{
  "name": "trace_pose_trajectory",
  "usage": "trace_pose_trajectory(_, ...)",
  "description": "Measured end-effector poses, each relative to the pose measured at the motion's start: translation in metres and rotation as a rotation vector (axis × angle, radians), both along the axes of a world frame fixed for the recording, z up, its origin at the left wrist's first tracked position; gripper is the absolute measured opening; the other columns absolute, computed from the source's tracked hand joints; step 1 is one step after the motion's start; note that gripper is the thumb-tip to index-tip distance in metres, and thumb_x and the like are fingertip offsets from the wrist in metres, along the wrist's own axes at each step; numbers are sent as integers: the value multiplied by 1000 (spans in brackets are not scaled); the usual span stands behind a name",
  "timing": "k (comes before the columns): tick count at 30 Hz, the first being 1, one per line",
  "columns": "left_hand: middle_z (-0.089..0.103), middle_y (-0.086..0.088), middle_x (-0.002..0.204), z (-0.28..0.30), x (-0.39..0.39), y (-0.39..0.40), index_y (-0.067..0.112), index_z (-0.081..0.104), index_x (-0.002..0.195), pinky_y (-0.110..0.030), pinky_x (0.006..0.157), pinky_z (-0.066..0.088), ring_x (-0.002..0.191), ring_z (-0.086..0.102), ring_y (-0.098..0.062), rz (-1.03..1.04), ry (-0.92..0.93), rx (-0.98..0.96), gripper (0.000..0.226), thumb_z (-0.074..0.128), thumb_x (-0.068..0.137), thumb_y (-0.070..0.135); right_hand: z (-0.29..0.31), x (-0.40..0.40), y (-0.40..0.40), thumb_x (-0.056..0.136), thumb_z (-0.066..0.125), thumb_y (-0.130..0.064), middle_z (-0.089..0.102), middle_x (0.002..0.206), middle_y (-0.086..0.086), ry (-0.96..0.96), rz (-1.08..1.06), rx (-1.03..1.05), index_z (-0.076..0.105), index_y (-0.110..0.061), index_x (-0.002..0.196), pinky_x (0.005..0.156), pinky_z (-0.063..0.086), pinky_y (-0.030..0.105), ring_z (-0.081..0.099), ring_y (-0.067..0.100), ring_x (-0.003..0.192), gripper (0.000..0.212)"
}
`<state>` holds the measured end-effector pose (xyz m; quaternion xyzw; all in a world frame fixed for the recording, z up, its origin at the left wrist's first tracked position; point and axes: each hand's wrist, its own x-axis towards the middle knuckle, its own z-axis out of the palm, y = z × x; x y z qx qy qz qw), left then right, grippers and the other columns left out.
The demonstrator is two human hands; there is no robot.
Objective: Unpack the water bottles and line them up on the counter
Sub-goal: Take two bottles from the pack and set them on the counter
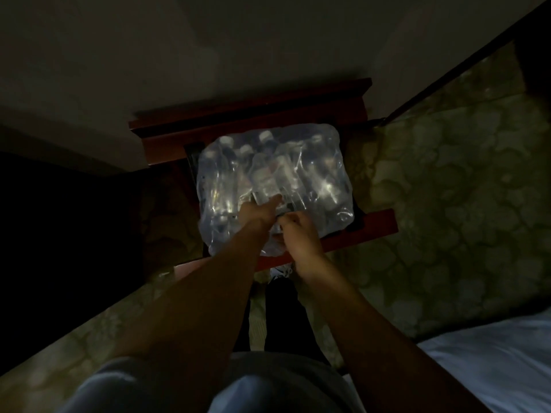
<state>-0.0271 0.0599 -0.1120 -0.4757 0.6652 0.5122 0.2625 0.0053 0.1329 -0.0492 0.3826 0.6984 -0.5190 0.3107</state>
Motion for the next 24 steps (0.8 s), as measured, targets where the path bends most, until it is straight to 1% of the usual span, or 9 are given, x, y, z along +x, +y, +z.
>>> trace_pose_trajectory(3,72,-16,107,9,11,-11,1,69,110,-40,86,57,100,68,-29,-83,-13,-67,64,68,78,56,5,-4,-2,96,48,-25,67,97,8,0,3,-8,57,-21,95,87,56,42,64,20,85,10)
trace_pose_trajectory(8,69,-12,106,32,18,-30,0,63,120,-27,58,57,94,68,-26,15,-31,151,65,72,78,50,7,-10,-3,97,48,-25,65,101,8,23,11,29,56,-21,91,88,54,43,63,25,93,10)
trace_pose_trajectory(10,71,-12,102,44,19,-35,1,66,118,-27,60,58,90,69,-25,64,-36,233,60,73,79,47,8,-12,-5,96,52,-31,64,104,6,21,-11,33,57,-22,93,88,53,41,62,23,95,10)
trace_pose_trajectory(12,74,-11,94,56,21,-40,2,70,110,-33,72,61,86,72,-25,59,-40,283,53,76,78,44,11,-16,-9,93,55,-42,63,116,6,-21,-47,-1,59,-19,110,94,52,43,61,24,104,28)
trace_pose_trajectory(14,77,-11,91,68,27,-46,4,73,102,-27,61,60,76,74,-21,22,-19,343,44,76,78,40,15,-22,-12,89,55,-52,62,125,8,-106,-72,-32,54,-15,130,98,50,46,60,27,112,55)
trace_pose_trajectory(16,77,-12,86,83,35,-53,3,74,97,-22,54,53,66,71,-19,-48,13,404,40,73,81,39,19,-26,-8,88,57,-55,65,122,10,-172,-132,-110,59,-14,127,98,51,45,62,28,109,56)
trace_pose_trajectory(18,75,-17,85,93,43,-60,-3,73,96,-32,69,54,72,68,-29,-109,38,452,44,71,82,39,24,-29,-2,87,60,-51,66,119,10,-200,-158,-180,62,-14,120,99,49,45,61,28,108,49)
trace_pose_trajectory(20,74,-21,99,101,51,-66,-2,71,107,-46,89,56,91,70,-39,-126,27,479,43,71,84,34,25,-32,3,85,65,-47,67,116,8,-186,-113,-211,66,-17,110,99,48,45,61,27,109,40)
trace_pose_trajectory(24,73,-14,114,107,51,-75,7,68,116,-51,100,51,106,69,-32,-211,-8,442,47,72,82,39,26,-36,3,82,72,-39,72,92,3,-143,-43,-234,66,-20,88,70,53,32,67,19,85,20)
